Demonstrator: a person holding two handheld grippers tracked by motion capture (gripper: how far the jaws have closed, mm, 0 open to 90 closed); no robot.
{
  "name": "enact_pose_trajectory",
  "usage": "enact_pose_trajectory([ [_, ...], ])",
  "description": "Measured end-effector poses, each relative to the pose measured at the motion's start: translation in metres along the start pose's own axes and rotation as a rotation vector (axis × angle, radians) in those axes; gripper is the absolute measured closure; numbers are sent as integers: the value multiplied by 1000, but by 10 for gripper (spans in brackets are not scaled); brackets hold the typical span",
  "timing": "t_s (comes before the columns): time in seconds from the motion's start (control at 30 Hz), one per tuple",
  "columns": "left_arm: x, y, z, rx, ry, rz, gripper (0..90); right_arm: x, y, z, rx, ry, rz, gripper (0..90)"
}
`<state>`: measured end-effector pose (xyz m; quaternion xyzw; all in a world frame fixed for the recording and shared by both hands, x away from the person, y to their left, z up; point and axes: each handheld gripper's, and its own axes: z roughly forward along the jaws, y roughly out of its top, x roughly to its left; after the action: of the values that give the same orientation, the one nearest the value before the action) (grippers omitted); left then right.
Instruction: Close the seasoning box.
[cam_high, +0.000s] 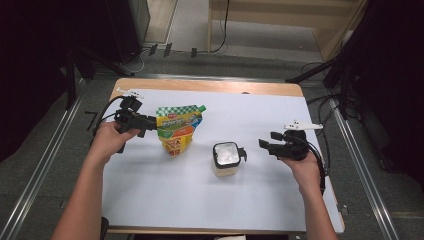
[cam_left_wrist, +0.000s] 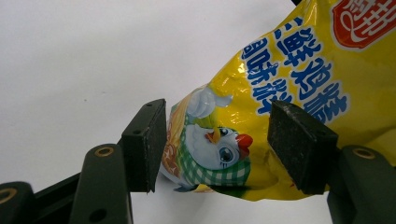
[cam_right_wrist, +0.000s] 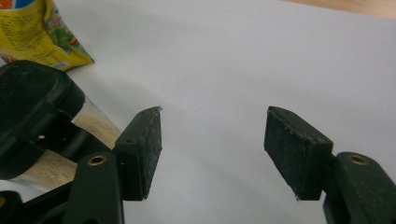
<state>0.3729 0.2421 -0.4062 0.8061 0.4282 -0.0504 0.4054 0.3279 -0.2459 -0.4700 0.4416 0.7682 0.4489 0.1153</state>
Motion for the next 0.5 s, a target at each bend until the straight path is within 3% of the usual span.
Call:
enact_pose_trajectory([
  [0.23, 3, -2, 0, -3, 5, -14, 388, -10, -7, 3, 11, -18, 49, 353],
  [0.5, 6, -3, 1, -3, 8, -16, 388, -11, -9, 7, 16, -33, 45, 333],
])
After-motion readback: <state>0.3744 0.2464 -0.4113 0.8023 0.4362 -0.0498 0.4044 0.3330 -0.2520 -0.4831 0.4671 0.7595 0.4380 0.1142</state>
